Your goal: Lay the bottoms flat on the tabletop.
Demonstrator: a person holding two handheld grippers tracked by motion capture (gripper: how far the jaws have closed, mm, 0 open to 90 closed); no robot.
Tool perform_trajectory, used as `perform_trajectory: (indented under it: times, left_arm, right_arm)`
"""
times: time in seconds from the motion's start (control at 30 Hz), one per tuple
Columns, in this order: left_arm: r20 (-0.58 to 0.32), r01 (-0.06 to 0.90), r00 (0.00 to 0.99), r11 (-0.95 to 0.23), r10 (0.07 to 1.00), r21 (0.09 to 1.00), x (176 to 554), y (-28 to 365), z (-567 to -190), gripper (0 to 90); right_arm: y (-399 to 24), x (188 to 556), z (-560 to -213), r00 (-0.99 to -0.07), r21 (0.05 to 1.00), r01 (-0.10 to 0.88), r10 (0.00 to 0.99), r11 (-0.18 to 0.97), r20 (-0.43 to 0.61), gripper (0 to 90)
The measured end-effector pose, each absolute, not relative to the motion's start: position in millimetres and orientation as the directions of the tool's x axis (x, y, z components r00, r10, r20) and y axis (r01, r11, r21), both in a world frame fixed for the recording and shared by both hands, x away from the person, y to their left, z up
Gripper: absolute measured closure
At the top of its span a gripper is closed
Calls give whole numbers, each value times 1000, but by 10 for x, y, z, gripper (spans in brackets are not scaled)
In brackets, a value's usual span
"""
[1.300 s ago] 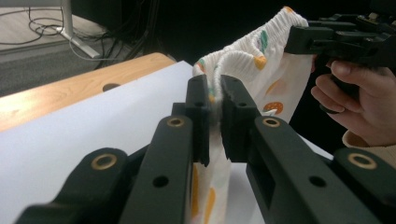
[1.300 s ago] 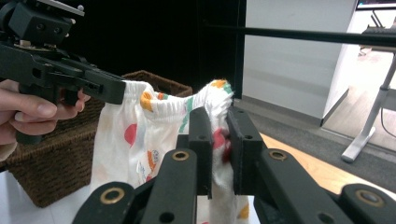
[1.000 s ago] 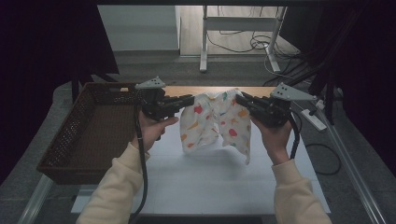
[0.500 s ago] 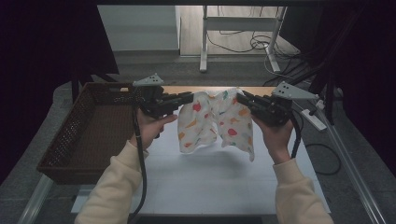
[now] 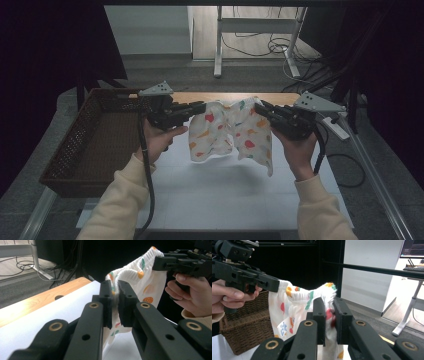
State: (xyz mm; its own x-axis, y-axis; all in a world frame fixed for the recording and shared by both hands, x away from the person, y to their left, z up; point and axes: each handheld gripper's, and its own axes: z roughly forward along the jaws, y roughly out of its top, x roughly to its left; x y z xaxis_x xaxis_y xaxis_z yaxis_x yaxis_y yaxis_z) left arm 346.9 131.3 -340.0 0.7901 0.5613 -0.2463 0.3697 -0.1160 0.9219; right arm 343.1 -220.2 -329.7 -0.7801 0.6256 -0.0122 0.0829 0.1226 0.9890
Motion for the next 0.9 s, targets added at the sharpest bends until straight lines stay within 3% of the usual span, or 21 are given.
perform_trajectory:
  times: [0.4,0.73,0.9]
  left_arm:
    - [-240,363,794,-119,558,924,3392,1352,-3380,825]
    - [-212,332,823,-144,526,932,2921,1407,-3326,826]
    - [-219,346,822,-156,525,925,2880,1370,-3386,825]
  right_arm:
    - [-2207,3406,-3311,-783,989,92,622,118,-1,808]
    - [-2222,2969,-3237,-795,990,46,604,136,-46,807]
    - [-2248,2873,-3252,-796,988,49,604,148,-51,807]
